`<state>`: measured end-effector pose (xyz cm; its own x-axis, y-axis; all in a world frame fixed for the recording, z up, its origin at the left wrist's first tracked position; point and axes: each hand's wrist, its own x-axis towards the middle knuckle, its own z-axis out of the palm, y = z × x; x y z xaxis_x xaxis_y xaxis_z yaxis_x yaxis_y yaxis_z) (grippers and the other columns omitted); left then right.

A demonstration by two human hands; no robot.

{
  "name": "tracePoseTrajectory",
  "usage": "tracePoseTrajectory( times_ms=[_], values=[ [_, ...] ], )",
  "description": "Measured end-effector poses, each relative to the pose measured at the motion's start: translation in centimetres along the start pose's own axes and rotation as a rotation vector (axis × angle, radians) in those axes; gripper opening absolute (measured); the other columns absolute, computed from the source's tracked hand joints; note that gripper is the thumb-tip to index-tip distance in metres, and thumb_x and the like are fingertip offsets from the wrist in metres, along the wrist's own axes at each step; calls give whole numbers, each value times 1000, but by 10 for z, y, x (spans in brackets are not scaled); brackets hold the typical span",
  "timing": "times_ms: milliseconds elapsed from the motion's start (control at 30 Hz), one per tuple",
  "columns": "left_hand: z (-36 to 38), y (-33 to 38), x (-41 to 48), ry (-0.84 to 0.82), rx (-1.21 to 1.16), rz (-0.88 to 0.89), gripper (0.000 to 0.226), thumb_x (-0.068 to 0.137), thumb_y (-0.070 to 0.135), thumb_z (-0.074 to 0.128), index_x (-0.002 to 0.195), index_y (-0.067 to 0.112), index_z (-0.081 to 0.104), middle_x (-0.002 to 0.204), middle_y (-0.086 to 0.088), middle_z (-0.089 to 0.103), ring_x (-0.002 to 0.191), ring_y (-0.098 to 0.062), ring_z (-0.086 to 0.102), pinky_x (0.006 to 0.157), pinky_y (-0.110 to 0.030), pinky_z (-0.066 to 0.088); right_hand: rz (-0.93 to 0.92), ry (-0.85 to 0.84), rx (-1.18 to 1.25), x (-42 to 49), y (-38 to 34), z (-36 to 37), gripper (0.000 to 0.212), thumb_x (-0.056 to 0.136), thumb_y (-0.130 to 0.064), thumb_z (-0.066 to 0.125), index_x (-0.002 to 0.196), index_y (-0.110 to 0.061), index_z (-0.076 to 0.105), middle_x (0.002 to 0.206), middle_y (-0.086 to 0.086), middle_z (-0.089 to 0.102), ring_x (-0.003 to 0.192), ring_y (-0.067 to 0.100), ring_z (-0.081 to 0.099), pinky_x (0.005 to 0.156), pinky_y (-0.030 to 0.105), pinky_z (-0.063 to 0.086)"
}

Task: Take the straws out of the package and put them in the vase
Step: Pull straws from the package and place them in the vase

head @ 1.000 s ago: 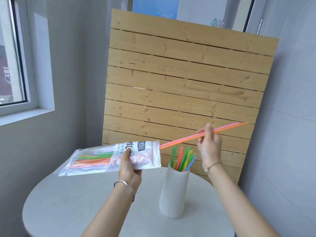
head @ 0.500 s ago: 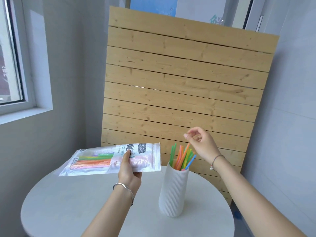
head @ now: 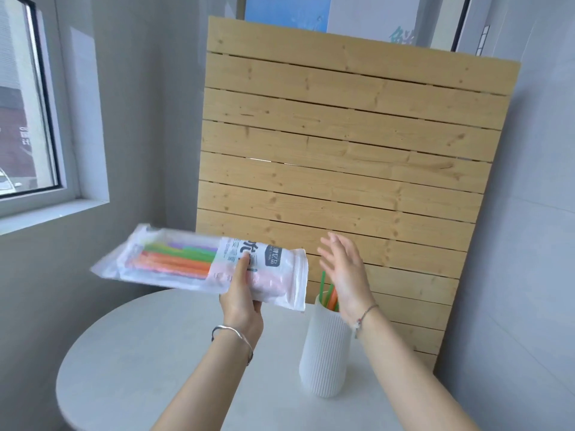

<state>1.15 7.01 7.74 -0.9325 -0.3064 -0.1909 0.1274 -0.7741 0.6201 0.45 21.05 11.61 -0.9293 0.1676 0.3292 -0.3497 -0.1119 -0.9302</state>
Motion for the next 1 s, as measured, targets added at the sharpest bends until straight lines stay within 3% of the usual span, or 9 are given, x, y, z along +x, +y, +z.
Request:
tracePoseTrajectory(
  times_ms=[100,167,333,467,533,633,767,900,1000],
  values=[
    [6,12,-7,-61,150,191,44,76,33,78,115,16,67,106,3,74,98,-13,70,91,-31,53,440,-15,491,-6,17,17,33,98,-40,35,98,-15,57,94,3,63,85,17,58,73,30,42],
    [7,18,-12,-160,229,284,45,73,33,80,114,18,68,107,2,75,102,-14,70,91,-33,53,591,-60,735,-11,28,23,43,97,-45,30,97,-15,61,84,8,71,83,21,61,70,32,44],
    [4,27,-14,-309,325,344,33,74,29,81,105,25,71,104,5,76,99,-13,71,82,-28,54,559,-179,856,-13,39,40,57,98,-44,24,131,-6,51,133,22,54,121,36,50,97,44,41],
    [6,34,-12,-278,303,325,41,70,31,81,110,23,70,107,1,75,104,-18,70,92,-38,54,484,-199,712,-16,40,46,45,96,-36,37,124,-8,58,127,17,61,119,33,54,101,45,43],
    [4,36,-8,-218,250,284,41,75,30,79,114,20,68,109,-1,75,105,-19,69,96,-41,52,394,-113,417,-15,43,45,31,96,-32,42,104,-16,67,103,5,70,95,21,64,82,33,53],
    [-4,36,1,-135,168,164,42,82,29,73,121,16,65,112,-4,74,106,-20,69,96,-38,51,235,-15,55,-16,41,37,18,96,-21,45,83,-15,57,69,1,56,51,9,50,46,19,38],
    [-18,29,16,-97,-21,-123,30,89,26,63,115,12,64,105,-7,71,97,-22,66,97,-36,49,80,-140,-112,-10,25,22,10,92,-12,55,83,-8,55,60,-2,56,36,5,42,41,17,33],
    [-32,18,25,2,-232,-310,15,87,26,65,96,14,63,69,-5,75,79,-18,66,72,-30,53,-19,-32,-88,6,2,2,9,90,-8,57,81,-5,56,49,-4,43,35,7,34,40,17,32],
    [-34,13,28,31,-283,-326,12,87,27,65,91,16,63,60,-3,73,74,-16,66,65,-29,52,-60,102,87,18,-11,-15,12,88,-8,61,77,-9,57,52,-7,43,35,5,30,37,16,28]
  ],
)
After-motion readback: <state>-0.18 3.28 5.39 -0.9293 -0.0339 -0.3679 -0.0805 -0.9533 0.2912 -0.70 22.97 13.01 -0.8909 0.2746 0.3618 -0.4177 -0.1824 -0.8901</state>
